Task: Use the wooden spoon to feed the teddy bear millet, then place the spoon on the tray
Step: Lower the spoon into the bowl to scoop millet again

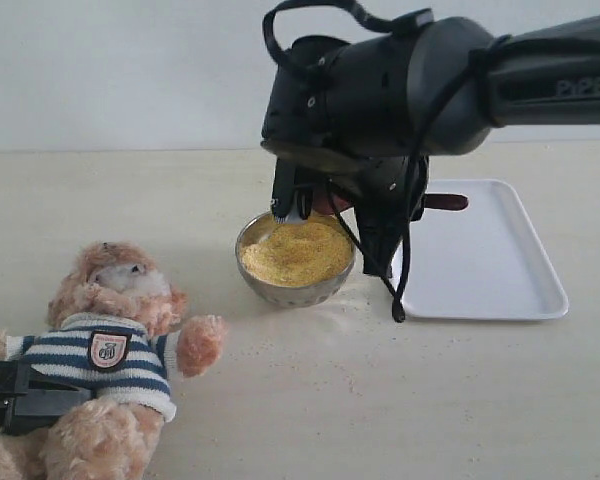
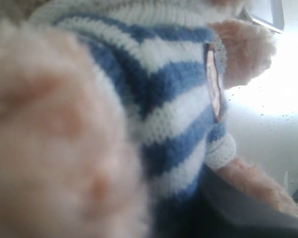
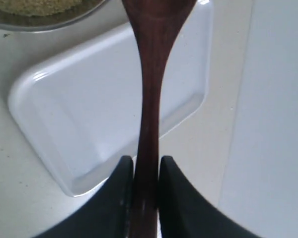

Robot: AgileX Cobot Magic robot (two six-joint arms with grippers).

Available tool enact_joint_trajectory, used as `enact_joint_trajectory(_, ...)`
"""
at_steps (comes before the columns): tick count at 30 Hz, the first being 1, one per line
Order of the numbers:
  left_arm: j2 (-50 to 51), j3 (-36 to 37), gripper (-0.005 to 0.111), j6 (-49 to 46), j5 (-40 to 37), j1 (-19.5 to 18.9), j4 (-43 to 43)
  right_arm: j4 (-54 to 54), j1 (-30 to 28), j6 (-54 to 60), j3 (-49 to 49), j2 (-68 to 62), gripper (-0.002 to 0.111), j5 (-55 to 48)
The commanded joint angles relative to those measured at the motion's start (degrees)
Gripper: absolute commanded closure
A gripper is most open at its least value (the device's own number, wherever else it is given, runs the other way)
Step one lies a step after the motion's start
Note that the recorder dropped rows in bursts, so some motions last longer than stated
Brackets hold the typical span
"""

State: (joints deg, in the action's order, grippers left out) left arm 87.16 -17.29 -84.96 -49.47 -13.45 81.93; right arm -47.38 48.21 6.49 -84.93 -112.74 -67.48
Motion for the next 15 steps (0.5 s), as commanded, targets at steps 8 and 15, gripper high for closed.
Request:
enact_joint_trajectory(8, -0.04, 0.06, 0.1, -0.13, -0.91, -0.05, 0.8, -15.97, 4.97, -3.65, 0.33, -5.95, 0.094, -0.24)
enact_joint_trajectory(15, -0.04, 0.06, 0.1, -0.13, -0.91, -0.05, 0.8, -22.51, 6.11, -4.6, 0.33, -10.67, 0.094, -2.48)
